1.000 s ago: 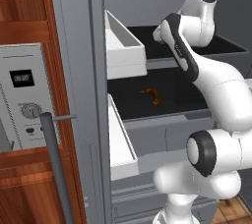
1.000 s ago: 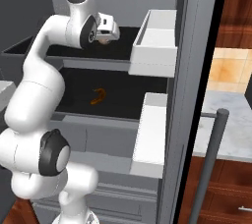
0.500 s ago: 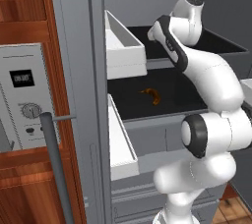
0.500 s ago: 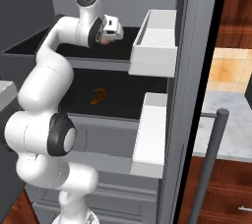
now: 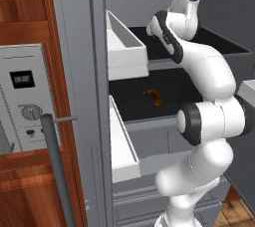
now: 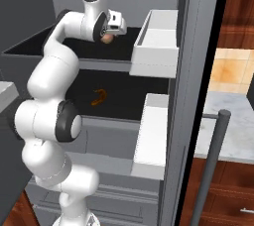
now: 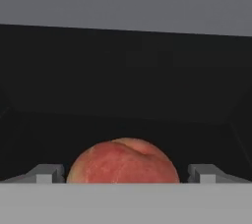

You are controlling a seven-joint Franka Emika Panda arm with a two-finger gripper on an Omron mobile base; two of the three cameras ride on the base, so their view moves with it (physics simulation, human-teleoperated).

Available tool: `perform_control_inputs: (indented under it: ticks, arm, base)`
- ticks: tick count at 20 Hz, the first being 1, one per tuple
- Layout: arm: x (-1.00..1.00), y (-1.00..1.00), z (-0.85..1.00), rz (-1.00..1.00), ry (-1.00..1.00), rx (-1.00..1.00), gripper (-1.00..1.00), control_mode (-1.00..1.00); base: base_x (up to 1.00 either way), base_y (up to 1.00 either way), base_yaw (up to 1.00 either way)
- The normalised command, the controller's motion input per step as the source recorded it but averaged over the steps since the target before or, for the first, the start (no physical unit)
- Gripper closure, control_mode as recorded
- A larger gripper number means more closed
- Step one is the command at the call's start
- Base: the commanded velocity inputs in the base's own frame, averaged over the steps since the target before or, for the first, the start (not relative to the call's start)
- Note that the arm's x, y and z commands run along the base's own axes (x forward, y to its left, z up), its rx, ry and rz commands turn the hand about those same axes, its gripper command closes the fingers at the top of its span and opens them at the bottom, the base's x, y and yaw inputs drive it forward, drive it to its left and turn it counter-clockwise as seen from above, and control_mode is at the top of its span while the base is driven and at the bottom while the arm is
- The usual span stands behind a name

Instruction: Retrieve the peach and banana from the fridge and place them into the bowl on the dining table.

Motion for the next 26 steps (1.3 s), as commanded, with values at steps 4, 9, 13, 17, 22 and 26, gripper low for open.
perform_control_inputs:
  ticks: [4,9,13,17,22,26]
  arm:
    - [-0.19,0.00,-0.52,-0.02,0.09,0.00,-1.00,-1.00]
    - [-0.31,0.00,-0.67,-0.03,0.04,0.00,-1.00,-1.00]
    - [0.13,0.00,-0.40,-0.03,0.00,0.00,-1.00,-1.00]
    - [0.39,0.00,-0.33,-0.01,-0.05,0.00,-1.00,-1.00]
    - [0.23,0.00,-0.49,-0.01,-0.03,0.00,-1.00,-1.00]
    - [0.00,0.03,-0.69,-0.04,0.01,0.00,1.00,-1.00]
  base:
    - [0.00,0.00,0.00]
    - [0.00,0.00,0.00]
    - [0.00,0.00,0.00]
    - [0.00,0.00,0.00]
    - [0.00,0.00,0.00]
    - [0.00,0.00,0.00]
